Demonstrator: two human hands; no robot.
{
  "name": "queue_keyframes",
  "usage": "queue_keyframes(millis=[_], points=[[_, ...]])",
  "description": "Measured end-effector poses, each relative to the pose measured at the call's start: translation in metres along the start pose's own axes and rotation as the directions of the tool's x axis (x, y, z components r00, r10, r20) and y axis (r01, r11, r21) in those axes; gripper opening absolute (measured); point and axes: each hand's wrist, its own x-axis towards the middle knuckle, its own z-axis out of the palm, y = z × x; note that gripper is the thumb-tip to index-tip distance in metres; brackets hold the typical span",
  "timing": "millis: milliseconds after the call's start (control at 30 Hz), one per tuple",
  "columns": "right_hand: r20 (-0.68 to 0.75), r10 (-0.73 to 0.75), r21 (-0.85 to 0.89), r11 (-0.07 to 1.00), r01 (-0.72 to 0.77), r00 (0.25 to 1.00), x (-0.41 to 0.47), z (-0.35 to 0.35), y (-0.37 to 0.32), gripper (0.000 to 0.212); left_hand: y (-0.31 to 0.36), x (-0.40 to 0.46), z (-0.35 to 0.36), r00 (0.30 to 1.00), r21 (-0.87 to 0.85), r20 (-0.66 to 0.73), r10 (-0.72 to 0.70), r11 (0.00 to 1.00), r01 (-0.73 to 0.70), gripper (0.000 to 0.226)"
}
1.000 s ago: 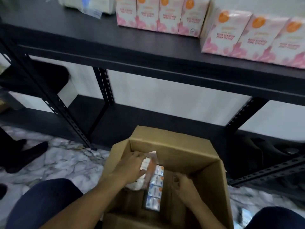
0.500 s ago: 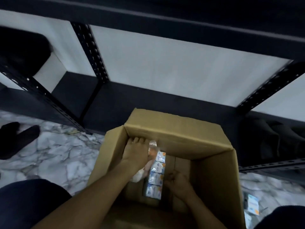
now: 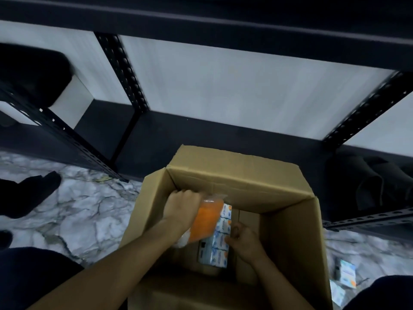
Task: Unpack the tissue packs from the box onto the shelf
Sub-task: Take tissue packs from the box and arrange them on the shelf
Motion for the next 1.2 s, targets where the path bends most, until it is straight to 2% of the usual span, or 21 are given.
queue_keyframes(millis=[67,200,267,367,500,600,700,733,800,833,900,933,1000,1033,1133,1200], points=[[-0.01,0.013,0.009,1.0,-0.013,1.0,0.0,-0.001,0.001,0.042,-0.004,-0.01,-0.015,1.0,-0.057,-0.013,-0.004,0.998,0.003,0.016],[-0.087,0.042,-0.036,0.998,-0.045,0.995,0.001,-0.004,0.003,0.026,-0.008,-0.03,-0.044,0.999,-0.105,-0.021,-0.032,0.994,0.03,0.01],[-0.121,0.089,-0.047,0.994,-0.095,0.989,0.005,-0.001,0.011,0.039,-0.01,-0.038,-0.056,0.998,-0.102,-0.033,-0.059,0.993,0.056,0.009],[-0.099,0.13,-0.047,0.99,-0.135,0.987,0.014,0.006,0.027,0.042,-0.015,-0.044,-0.069,0.992,-0.109,-0.085,-0.093,0.99,0.084,0.016],[-0.053,0.182,-0.016,0.983,-0.183,0.982,0.016,0.008,0.013,0.039,-0.017,-0.053,-0.086,0.988,-0.125,-0.105,-0.11,0.987,0.097,0.015],[-0.059,0.193,0.026,0.981,-0.192,0.979,0.023,0.008,0.006,0.037,-0.017,-0.056,-0.09,0.986,-0.071,-0.117,-0.122,0.991,0.115,0.015],[-0.044,0.207,0.124,0.972,-0.201,0.977,0.038,0.014,0.01,0.038,-0.017,-0.054,-0.093,0.99,0.072,-0.062,-0.128,0.989,0.133,0.022],[-0.046,0.219,0.192,0.959,-0.207,0.975,0.042,0.018,0.009,0.048,-0.018,-0.053,-0.094,0.991,0.105,-0.039,-0.131,0.985,0.135,0.025],[-0.06,0.213,0.26,0.947,-0.19,0.975,0.058,0.027,0.016,0.09,-0.021,-0.051,-0.094,0.989,0.112,-0.012,-0.149,0.982,0.15,0.026],[-0.068,0.216,0.289,0.939,-0.188,0.974,0.065,0.03,0.019,0.09,-0.024,-0.05,-0.093,0.986,0.107,-0.004,-0.167,0.98,0.166,0.025],[-0.013,0.22,0.335,0.92,-0.203,0.975,0.075,0.036,0.024,0.058,-0.027,-0.046,-0.089,0.981,0.103,0.011,-0.195,0.976,0.193,0.024],[-0.001,0.204,0.345,0.919,-0.192,0.979,0.083,0.04,0.029,0.059,-0.026,-0.045,-0.085,0.979,0.099,0.016,-0.204,0.974,0.201,0.024],[0.023,0.193,0.358,0.915,-0.189,0.981,0.096,0.053,0.031,0.082,-0.026,-0.042,-0.079,0.976,0.089,0.049,-0.212,0.974,0.207,0.026],[0.044,0.184,0.344,0.92,-0.188,0.982,0.106,0.062,0.04,0.081,-0.028,-0.041,-0.075,0.976,0.083,0.057,-0.21,0.975,0.205,0.025],[-0.002,0.239,0.263,0.937,-0.23,0.971,0.096,0.066,0.022,0.037,-0.034,-0.038,-0.067,0.978,0.069,0.046,-0.204,0.977,0.2,0.021],[-0.023,0.248,0.281,0.931,-0.232,0.969,0.096,0.066,0.024,0.029,-0.036,-0.037,-0.064,0.977,0.047,0.058,-0.206,0.978,0.204,0.018]])
